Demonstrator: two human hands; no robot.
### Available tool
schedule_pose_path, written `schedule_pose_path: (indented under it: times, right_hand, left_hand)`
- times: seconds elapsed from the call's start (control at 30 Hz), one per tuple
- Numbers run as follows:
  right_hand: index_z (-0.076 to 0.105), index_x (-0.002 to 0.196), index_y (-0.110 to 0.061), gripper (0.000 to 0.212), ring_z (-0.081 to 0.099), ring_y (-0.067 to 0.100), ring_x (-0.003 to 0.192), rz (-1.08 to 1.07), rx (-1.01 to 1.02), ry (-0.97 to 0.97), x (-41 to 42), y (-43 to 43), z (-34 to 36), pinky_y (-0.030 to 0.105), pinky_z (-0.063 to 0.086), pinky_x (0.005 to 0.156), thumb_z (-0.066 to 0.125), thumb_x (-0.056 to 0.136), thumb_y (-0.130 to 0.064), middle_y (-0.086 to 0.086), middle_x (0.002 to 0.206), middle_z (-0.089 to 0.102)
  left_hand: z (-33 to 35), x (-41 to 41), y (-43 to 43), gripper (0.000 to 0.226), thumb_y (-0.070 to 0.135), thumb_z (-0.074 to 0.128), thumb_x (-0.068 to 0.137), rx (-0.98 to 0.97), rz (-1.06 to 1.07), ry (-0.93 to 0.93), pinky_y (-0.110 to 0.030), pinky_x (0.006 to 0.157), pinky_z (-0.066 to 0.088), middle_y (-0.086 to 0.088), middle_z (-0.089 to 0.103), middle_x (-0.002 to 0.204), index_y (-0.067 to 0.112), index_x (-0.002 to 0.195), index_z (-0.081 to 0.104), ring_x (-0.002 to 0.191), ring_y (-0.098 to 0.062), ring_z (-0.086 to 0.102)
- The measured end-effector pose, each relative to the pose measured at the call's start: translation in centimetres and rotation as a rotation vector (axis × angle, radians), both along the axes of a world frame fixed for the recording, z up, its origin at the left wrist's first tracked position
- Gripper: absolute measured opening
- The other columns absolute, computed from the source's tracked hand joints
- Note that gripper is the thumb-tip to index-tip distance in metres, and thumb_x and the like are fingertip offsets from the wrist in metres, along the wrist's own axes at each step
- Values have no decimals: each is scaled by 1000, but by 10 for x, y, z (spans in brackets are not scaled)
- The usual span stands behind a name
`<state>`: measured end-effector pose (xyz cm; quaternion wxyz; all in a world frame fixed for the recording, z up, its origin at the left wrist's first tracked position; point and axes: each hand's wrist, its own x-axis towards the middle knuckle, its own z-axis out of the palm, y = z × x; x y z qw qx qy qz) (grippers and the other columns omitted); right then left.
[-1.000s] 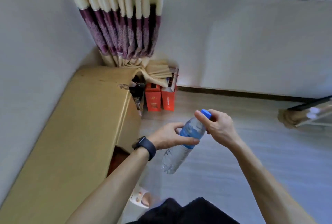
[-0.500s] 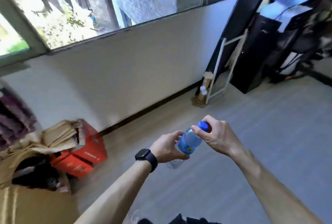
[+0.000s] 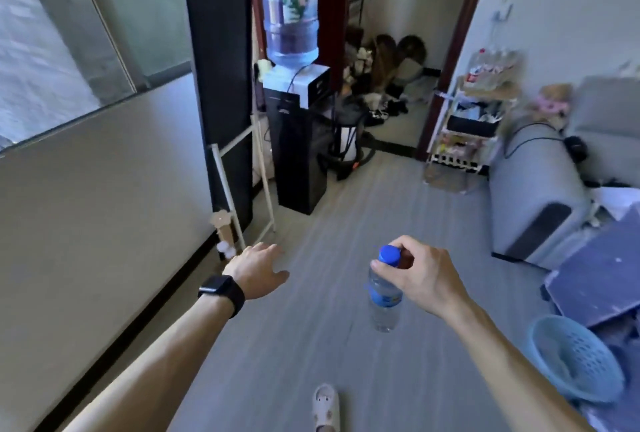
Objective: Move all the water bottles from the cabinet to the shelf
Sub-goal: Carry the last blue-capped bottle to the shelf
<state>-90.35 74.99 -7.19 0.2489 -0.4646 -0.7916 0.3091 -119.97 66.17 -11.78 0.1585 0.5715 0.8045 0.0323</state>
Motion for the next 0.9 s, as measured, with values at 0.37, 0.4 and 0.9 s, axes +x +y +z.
schedule_pose_path:
  times: [0.37,0.4,0.9]
  right_hand:
    - [62,81,-35,22,58,2,79,-359,36,-69,126,225,-10,10,41,69,78,75,-21,-20,85,65]
    - [62,84,-33,22,58,3,81,-376,53,-99,135,244,-12,14,42,73,76,76,-18,-19,88,65]
    - [58,94,-28,17,54,13,76,-283,-10,-220,245,588,-60,27,35,67,69,87,-38,-9,86,52]
  left_hand:
    - [-21,88,340,51,51,53,93,-39,-286,-58,-37,102,44,3,50,140,36,141,43,127,-21,48]
    - [-21,99,367,51,51,53,93,-44,-320,-57,-37,101,44,2,50,139,36,140,43,127,-21,49]
    - [-20,214,719,51,50,52,92,-101,-323,19,-40,98,46,2,51,141,36,140,43,126,-23,49]
